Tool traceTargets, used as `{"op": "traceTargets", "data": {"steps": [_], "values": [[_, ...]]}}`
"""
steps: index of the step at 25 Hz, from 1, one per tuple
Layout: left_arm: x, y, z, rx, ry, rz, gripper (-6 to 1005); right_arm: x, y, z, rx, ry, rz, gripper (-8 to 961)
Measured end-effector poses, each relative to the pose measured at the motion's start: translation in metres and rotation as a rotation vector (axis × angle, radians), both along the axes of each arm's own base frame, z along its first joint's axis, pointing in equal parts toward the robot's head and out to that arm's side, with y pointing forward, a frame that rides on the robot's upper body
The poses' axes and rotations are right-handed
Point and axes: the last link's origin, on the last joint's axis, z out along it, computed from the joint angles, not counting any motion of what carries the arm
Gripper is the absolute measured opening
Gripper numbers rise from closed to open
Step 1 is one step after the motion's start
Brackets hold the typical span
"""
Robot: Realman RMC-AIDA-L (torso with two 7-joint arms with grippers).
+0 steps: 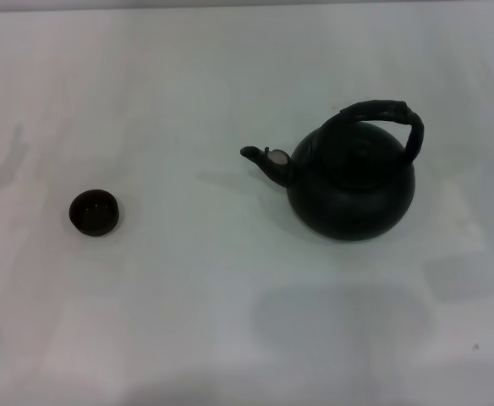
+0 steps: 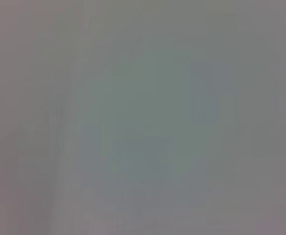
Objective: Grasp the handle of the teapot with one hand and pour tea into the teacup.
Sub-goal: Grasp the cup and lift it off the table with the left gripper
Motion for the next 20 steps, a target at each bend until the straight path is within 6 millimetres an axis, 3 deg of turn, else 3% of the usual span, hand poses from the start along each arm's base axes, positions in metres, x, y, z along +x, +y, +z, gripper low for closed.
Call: {"op": "traceTargets", "data": {"steps": [10, 20], "values": [[0.011, -0.017, -0.007, 0.016, -0.059, -0.067, 873, -0.003, 0.000, -0.004, -0.017, 0.015, 0.019, 858], [0.012, -0.021, -0.007, -0.020, -0.152, -0.100, 873, -0.001, -0.006, -0.007, -0.040, 0.076, 0.006, 858]]}}
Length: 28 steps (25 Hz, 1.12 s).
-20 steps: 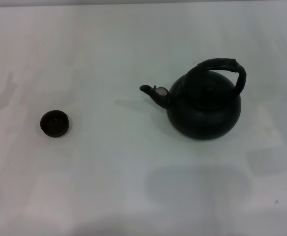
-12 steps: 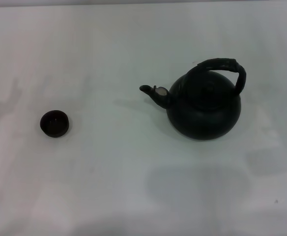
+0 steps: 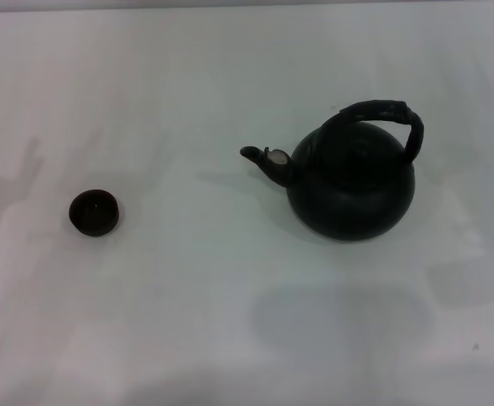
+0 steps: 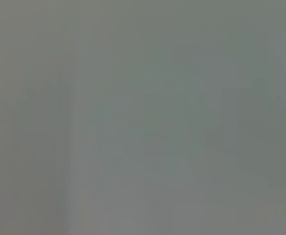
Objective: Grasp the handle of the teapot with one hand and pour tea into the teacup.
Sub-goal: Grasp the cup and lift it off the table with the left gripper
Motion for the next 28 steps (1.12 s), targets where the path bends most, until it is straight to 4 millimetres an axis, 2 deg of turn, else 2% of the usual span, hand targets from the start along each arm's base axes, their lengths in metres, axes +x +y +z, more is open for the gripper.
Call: {"op": "traceTargets", "data": {"steps": [5, 8, 11, 12, 14, 16, 20, 22, 28], "values": [[0.002, -0.002, 0.005, -0.024, -0.030, -0.050, 870, 0.002, -0.002, -0.001, -0.008, 0.012, -0.014, 858], [-0.001, 0.003, 0.009, -0.139, -0.024, -0.091, 867, 0.003, -0.001, -0.003, -0.015, 0.013, -0.022, 858], [-0.008, 0.017, 0.022, -0.311, -0.044, -0.096, 865, 0.003, 0.002, -0.003, -0.017, 0.012, -0.024, 857], [-0.010, 0.029, 0.032, -0.436, -0.017, -0.067, 865, 0.002, 0.002, -0.003, -0.016, 0.011, -0.023, 857], [-0.011, 0.033, 0.035, -0.480, -0.014, -0.039, 846, 0.002, 0.005, -0.002, -0.012, 0.008, -0.020, 857], [-0.010, 0.046, 0.047, -0.574, -0.008, 0.032, 810, 0.001, 0.008, 0.000, -0.007, 0.004, -0.019, 857], [0.003, 0.065, 0.069, -0.704, 0.098, 0.151, 739, 0.003, 0.013, 0.001, -0.009, -0.003, -0.034, 857], [0.018, 0.079, 0.083, -0.756, 0.200, 0.224, 745, 0.004, 0.016, 0.000, -0.017, -0.007, -0.047, 857], [0.043, 0.097, 0.087, -0.877, 0.304, 0.305, 765, 0.004, 0.019, -0.001, -0.023, -0.006, -0.052, 857]]}}
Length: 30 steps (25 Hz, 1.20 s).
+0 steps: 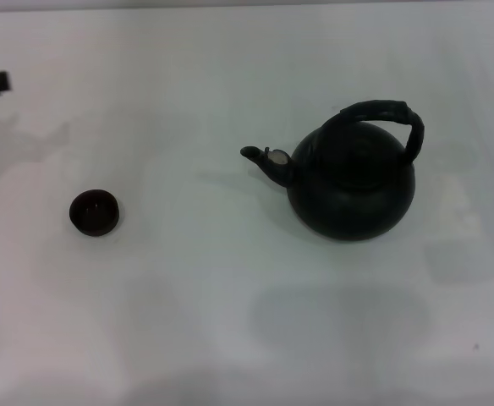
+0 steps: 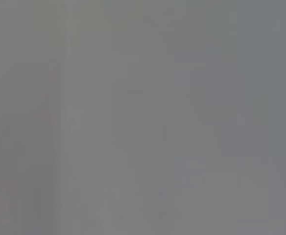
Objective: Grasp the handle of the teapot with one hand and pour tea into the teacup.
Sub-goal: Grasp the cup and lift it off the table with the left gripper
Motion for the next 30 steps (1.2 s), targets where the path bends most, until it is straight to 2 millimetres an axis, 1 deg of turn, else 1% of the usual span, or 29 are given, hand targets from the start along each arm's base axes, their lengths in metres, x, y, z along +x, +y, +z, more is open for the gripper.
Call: {"op": "traceTargets", "data": {"steps": [2, 3, 8, 12, 15, 22, 26, 30], "values": [[0.013, 0.007, -0.007, -0.094, 0.061, 0.028, 773, -0.001, 0.000, 0.000, 0.001, 0.002, 0.004, 857], [0.016, 0.008, -0.009, -0.122, 0.087, 0.042, 777, -0.001, 0.000, 0.000, 0.002, 0.004, 0.006, 857], [0.040, 0.007, -0.032, -0.295, 0.285, 0.087, 883, -0.001, 0.000, 0.000, 0.002, 0.007, 0.009, 857], [0.057, 0.006, -0.047, -0.350, 0.368, 0.070, 880, -0.001, 0.000, 0.000, 0.000, 0.007, 0.005, 857], [0.067, 0.005, -0.055, -0.365, 0.375, 0.046, 877, -0.001, 0.000, -0.001, 0.000, 0.009, 0.005, 857], [0.075, 0.003, -0.063, -0.397, 0.329, 0.033, 877, -0.004, -0.002, 0.000, 0.010, 0.013, 0.026, 857], [0.074, -0.002, -0.073, -0.435, 0.329, 0.045, 876, -0.005, -0.004, 0.001, 0.016, 0.015, 0.037, 857], [0.068, -0.007, -0.084, -0.487, 0.325, 0.071, 876, -0.006, -0.004, 0.001, 0.018, 0.016, 0.041, 857]]}}
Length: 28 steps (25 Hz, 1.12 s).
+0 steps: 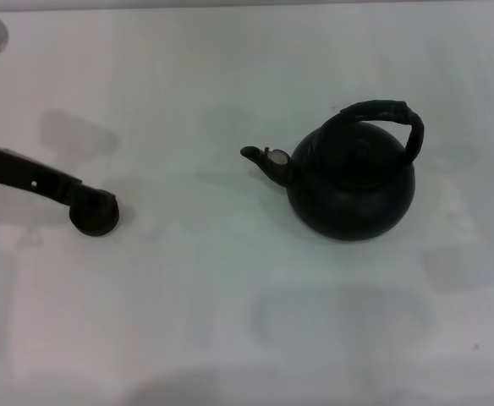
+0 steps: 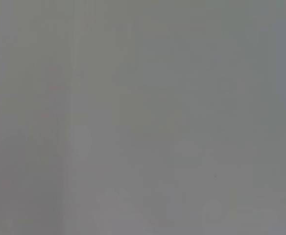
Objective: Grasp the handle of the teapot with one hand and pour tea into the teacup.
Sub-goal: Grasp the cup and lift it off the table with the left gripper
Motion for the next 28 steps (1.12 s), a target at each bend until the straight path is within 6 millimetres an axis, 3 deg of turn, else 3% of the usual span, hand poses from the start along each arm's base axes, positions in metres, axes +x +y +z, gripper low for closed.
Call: {"op": "traceTargets", "data": {"steps": [15, 28], "values": [[-0.014, -0.006, -0.014, -0.059, -0.003, 0.075, 878, -0.008, -0.005, 0.001, 0.000, 0.039, 0.064, 856], [-0.024, 0.006, -0.031, -0.050, 0.002, 0.061, 875, -0.006, -0.014, -0.001, -0.002, 0.051, 0.063, 856]]}}
